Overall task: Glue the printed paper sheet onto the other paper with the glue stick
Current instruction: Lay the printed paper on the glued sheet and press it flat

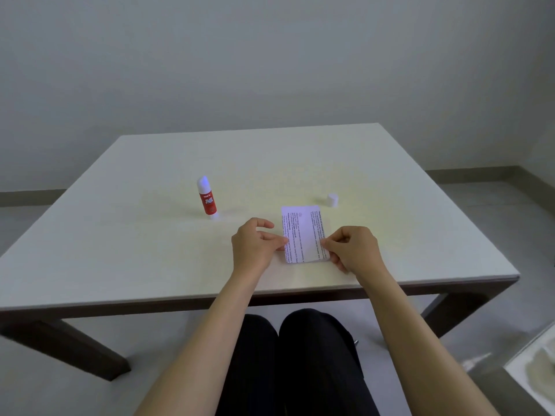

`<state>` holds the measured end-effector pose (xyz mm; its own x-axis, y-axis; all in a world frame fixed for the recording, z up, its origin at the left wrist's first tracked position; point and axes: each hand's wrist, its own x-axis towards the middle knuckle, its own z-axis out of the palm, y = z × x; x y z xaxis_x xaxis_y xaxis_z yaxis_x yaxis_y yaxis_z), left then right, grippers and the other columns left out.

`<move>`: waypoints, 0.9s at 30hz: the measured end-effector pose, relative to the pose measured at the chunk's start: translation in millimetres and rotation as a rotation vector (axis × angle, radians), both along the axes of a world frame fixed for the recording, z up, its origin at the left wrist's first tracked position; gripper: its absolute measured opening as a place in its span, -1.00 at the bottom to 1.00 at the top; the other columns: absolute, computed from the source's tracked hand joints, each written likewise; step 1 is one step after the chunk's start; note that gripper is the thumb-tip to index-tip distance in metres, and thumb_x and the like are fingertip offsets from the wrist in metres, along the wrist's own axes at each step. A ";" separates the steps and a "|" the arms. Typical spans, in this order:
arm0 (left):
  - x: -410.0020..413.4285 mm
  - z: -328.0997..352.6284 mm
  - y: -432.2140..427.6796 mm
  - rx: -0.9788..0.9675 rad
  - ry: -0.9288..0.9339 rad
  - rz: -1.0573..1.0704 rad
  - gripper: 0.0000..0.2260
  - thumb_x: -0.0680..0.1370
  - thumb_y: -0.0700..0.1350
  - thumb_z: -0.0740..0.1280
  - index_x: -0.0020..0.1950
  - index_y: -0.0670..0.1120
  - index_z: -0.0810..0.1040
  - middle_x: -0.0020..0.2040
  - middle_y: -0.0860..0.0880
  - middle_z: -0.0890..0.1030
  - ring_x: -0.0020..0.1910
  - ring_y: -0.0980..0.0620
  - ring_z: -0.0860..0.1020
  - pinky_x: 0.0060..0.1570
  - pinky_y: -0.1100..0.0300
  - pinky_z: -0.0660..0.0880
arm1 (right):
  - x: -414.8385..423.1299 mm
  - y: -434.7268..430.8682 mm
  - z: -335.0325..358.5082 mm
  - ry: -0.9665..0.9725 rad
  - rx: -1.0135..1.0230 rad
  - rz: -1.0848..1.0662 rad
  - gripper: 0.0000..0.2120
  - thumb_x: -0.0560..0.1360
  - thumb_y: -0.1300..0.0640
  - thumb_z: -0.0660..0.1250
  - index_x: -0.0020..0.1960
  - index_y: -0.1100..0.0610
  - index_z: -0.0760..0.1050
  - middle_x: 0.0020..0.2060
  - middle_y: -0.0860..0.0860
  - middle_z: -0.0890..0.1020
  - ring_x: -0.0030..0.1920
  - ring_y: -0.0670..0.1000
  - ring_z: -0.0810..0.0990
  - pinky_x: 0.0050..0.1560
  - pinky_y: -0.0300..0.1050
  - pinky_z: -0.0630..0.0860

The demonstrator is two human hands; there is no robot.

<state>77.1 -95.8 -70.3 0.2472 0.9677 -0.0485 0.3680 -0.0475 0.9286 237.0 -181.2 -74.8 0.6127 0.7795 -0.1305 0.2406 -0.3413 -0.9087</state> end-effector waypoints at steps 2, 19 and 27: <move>0.8 -0.8 -0.7 0.020 0.021 0.004 -0.75 0.36 -0.17 0.51 -0.04 -0.06 0.52 -0.33 0.03 0.67 -0.37 0.30 0.59 -0.45 0.48 0.36 | -0.7 0.2 0.0 0.001 0.003 -0.003 -0.83 0.42 0.23 0.43 -0.33 0.22 0.53 -0.60 0.02 0.53 -0.70 -0.10 0.36 -0.62 -0.27 0.32; 8.3 -3.8 1.1 0.108 0.121 0.013 -0.76 0.32 -0.23 0.51 -0.14 -0.12 0.48 -0.39 0.02 0.62 -0.14 -0.02 0.61 -0.18 0.19 0.43 | -10.9 7.7 9.5 -0.320 -0.151 0.087 -0.71 0.41 0.33 0.32 -0.40 0.14 0.31 -0.49 0.01 0.45 -0.35 0.11 0.47 -0.30 -0.12 0.46; 10.2 -8.4 7.4 0.314 0.256 -0.125 -0.73 0.39 -0.20 0.49 0.03 -0.11 0.50 -0.09 -0.04 0.53 -0.05 -0.06 0.54 -0.10 0.16 0.45 | -10.5 7.8 8.3 -0.345 -0.103 0.105 -0.82 0.41 0.31 0.38 0.02 0.21 0.53 -0.31 0.21 0.58 -0.33 0.14 0.52 -0.21 0.04 0.58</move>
<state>87.2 -88.3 -78.7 0.3822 0.9086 0.1686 0.5584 -0.3724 0.7413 226.4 -173.5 -66.5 0.5516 0.8340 -0.0113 0.5655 -0.3839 -0.7300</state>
